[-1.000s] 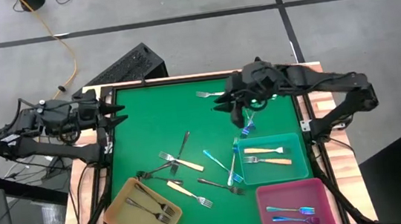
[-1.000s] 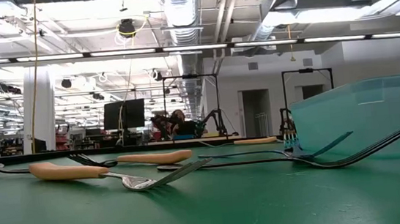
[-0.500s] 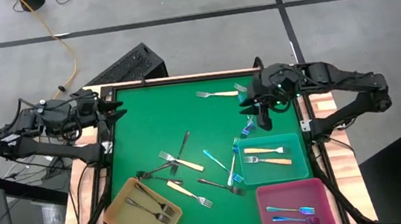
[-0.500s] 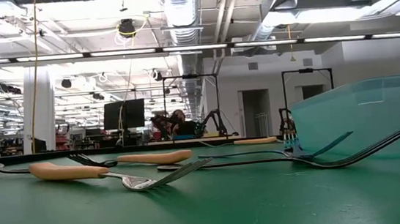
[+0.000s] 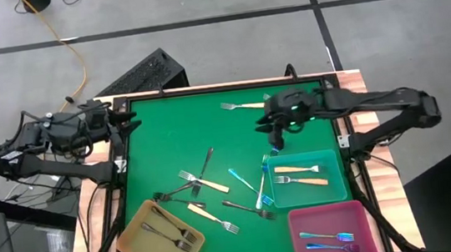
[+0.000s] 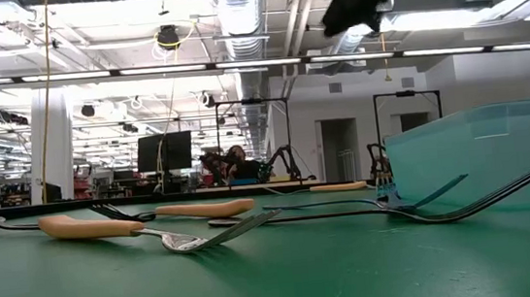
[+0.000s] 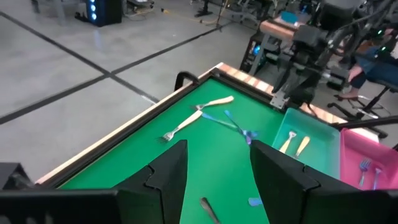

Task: Sort silverware by color (type)
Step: Put the black fork into the orange bin

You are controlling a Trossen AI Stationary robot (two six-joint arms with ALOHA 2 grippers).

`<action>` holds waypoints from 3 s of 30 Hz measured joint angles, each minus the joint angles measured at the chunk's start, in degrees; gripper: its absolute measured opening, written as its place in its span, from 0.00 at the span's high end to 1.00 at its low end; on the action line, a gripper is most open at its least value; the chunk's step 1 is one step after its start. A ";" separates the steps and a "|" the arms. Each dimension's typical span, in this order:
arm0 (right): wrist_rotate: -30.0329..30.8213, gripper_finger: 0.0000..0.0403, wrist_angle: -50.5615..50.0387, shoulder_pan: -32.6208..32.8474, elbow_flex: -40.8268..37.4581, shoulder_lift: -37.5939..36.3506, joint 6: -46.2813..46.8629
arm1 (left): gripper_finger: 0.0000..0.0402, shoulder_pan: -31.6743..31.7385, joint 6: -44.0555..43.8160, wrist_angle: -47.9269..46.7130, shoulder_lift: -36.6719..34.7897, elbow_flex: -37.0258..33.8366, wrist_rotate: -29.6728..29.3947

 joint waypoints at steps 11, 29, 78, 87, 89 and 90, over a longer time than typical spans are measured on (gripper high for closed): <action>-6.67 0.66 6.69 4.43 3.74 18.65 -2.75 | 0.61 0.00 -4.16 -4.09 0.00 0.00 -1.49; -5.73 0.66 -6.14 22.40 21.26 36.57 14.05 | 0.61 -0.01 -0.39 -6.54 0.00 0.00 1.08; 4.35 0.45 -14.48 29.33 25.12 47.32 28.17 | 0.61 -0.02 4.02 -8.99 -0.02 0.00 1.07; 2.97 0.45 -14.66 29.31 25.22 50.44 27.91 | 0.61 0.00 4.00 -10.62 -0.02 0.02 1.03; 1.60 0.45 -14.41 29.31 25.31 50.63 27.98 | 0.61 -0.01 4.00 -10.63 -0.04 0.02 1.04; 1.29 0.45 -14.25 29.31 25.31 50.82 27.94 | 0.61 -0.01 4.00 -10.62 -0.07 0.02 1.03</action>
